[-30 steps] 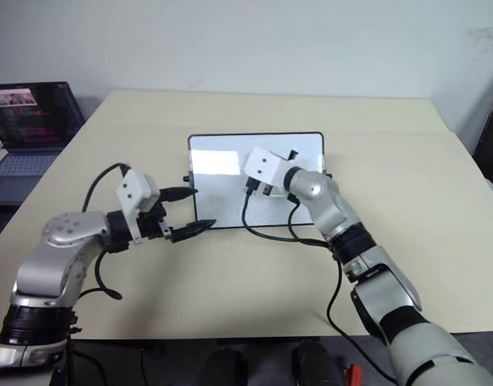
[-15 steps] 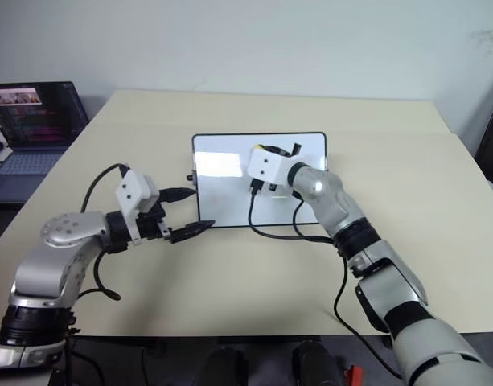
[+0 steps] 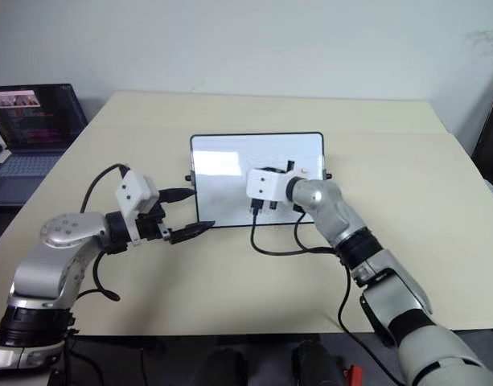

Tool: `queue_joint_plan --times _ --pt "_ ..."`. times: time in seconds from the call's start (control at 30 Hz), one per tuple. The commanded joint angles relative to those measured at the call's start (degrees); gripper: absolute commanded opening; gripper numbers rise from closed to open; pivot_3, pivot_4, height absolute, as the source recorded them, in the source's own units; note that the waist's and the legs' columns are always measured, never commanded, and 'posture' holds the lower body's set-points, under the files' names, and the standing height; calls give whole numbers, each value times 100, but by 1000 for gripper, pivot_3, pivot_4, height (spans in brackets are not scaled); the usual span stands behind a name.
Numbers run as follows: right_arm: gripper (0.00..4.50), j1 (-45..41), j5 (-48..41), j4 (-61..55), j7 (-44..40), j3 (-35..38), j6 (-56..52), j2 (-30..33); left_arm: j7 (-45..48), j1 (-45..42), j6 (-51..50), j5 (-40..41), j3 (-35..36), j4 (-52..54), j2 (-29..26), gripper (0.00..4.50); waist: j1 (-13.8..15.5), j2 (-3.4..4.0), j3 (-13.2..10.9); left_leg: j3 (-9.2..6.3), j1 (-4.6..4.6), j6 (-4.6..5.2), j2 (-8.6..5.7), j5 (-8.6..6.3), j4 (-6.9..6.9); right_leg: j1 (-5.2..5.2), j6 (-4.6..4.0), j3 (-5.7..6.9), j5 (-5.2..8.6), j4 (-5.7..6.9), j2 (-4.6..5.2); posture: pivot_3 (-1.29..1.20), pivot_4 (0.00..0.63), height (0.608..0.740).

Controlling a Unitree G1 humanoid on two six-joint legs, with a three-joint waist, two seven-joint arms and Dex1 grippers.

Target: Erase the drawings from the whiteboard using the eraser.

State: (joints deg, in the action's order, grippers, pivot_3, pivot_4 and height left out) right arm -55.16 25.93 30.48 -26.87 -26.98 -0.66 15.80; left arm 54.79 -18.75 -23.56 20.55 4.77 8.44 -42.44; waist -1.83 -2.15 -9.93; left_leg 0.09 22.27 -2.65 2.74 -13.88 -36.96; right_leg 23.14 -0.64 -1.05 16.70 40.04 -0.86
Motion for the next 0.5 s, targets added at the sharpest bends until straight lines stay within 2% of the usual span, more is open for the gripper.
queue_joint_plan --times 0.03,0.2,0.27,0.5 --pt "1216 54 148 298 -95 54 -171 215 58 -55 3 132 160 152 -110 4500 16 -3 2 0 1 0 0 0 0 0 0 0 0 -2 0 0 150 740" --pt "1216 467 68 -47 -1061 -272 -271 298 74 -40 -23 139 178 167 -131 4500 10 -6 4 -1 3 0 1 -1 3 -1 0 -4 1 -7 2 0 150 740" --pt "1216 572 69 -228 -1202 -291 -288 260 64 -24 -41 156 196 172 -139 4500 2 -6 4 -2 1 0 2 -1 3 -2 1 -3 1 -6 1 0 150 740" --pt "1215 254 177 -187 -524 -161 144 -44 -21 192 -102 178 317 289 -196 4500 -25 -2 1 -2 -13 3 2 1 3 -1 0 -9 -3 0 -6 0 150 740"
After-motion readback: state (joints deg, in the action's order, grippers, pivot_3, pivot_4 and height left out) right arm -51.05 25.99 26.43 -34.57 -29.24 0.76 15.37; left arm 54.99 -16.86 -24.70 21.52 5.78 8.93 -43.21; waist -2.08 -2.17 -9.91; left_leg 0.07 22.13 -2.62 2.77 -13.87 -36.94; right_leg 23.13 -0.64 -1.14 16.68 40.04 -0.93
